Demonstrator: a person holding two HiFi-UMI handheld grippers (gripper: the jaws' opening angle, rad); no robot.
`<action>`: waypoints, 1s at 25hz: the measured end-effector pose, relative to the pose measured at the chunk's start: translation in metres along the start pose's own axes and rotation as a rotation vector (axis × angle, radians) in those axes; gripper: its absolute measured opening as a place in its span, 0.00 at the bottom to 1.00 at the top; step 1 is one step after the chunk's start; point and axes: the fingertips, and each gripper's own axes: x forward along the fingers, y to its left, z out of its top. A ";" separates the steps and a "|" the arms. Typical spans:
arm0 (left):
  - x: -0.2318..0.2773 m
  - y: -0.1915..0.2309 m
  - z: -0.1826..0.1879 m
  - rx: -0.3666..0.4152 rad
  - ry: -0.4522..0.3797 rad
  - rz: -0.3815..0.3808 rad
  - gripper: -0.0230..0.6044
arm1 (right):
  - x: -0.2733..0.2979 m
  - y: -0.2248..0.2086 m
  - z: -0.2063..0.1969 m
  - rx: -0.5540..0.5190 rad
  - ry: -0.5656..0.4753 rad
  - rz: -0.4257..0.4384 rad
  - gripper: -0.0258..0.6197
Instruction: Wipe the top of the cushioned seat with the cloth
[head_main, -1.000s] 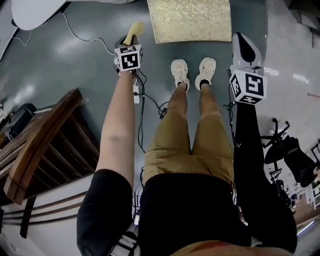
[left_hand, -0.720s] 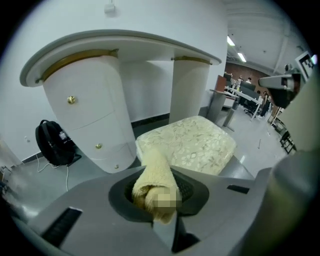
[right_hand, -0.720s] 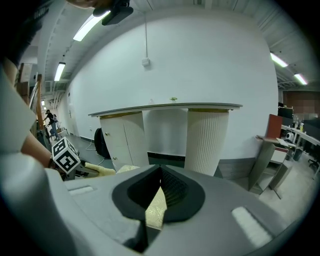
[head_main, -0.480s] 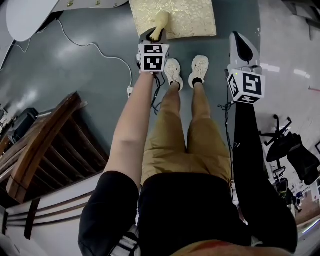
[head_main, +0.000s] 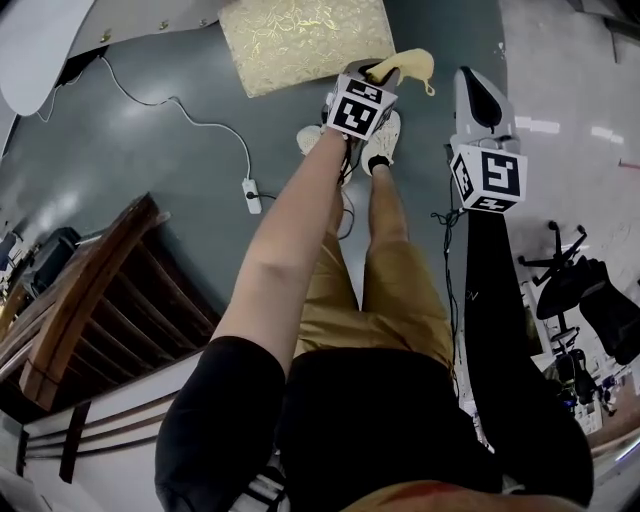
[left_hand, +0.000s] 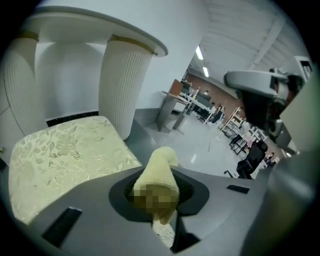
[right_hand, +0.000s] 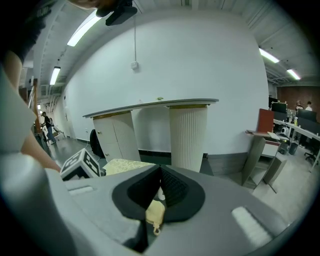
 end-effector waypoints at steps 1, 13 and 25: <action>0.008 0.008 -0.006 -0.006 0.031 0.031 0.14 | 0.000 -0.003 -0.003 0.002 0.004 0.000 0.04; -0.025 0.092 -0.037 -0.064 0.060 0.226 0.14 | 0.011 0.009 -0.011 -0.020 0.024 0.047 0.04; -0.140 0.222 -0.116 -0.193 0.097 0.431 0.14 | 0.057 0.099 0.014 -0.076 0.023 0.147 0.04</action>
